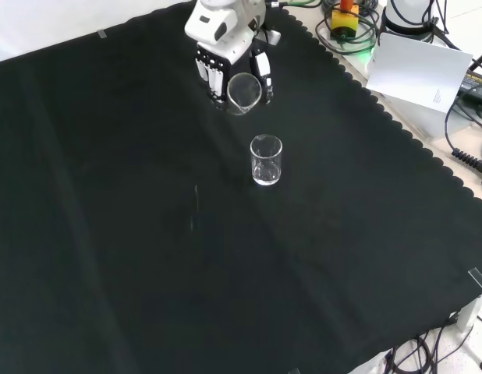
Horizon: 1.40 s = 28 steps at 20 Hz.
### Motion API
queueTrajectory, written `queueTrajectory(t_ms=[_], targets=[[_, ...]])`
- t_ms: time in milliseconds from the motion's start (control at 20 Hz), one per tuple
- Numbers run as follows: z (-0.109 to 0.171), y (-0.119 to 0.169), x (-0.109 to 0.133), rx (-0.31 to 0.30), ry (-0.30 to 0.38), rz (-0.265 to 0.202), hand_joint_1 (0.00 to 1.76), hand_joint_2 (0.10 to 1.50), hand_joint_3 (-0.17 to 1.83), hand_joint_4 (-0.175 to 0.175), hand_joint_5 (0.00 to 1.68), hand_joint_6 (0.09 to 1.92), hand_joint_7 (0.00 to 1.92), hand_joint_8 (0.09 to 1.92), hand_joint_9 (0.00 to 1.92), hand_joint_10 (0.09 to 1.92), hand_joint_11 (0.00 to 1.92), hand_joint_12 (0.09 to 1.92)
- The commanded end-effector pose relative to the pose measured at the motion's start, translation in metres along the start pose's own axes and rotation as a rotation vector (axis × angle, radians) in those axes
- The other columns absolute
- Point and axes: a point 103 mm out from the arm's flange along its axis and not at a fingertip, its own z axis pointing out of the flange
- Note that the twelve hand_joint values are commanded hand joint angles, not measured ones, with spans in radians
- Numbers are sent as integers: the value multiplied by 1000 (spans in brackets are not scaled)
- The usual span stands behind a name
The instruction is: Place the beaker back on the table.
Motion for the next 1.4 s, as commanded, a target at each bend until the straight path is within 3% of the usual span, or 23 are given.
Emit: queueTrajectory(t_ms=[50, 350, 750, 1050, 1300, 1400], targets=[[11, 7, -28, -59, 69, -1, 1331, 599, 642, -175, 1458, 280, 1530, 211, 1787, 87, 1475, 535], [22, 18, -37, -135, 150, -35, 1331, 601, 639, -175, 1457, 280, 1529, 211, 1787, 87, 1475, 536], [42, 37, -44, -150, 240, -65, 1331, 602, 636, -175, 1457, 280, 1529, 212, 1787, 87, 1475, 536], [51, 49, -47, -211, 314, -80, 1331, 604, 635, -175, 1456, 280, 1528, 212, 1786, 87, 1475, 537], [59, 61, -41, -227, 346, -119, 1330, 608, 628, -175, 1455, 280, 1526, 212, 1781, 87, 1478, 539], [64, 68, -39, -204, 356, -138, 1330, 610, 625, -175, 1454, 281, 1525, 212, 1780, 87, 1478, 539]])
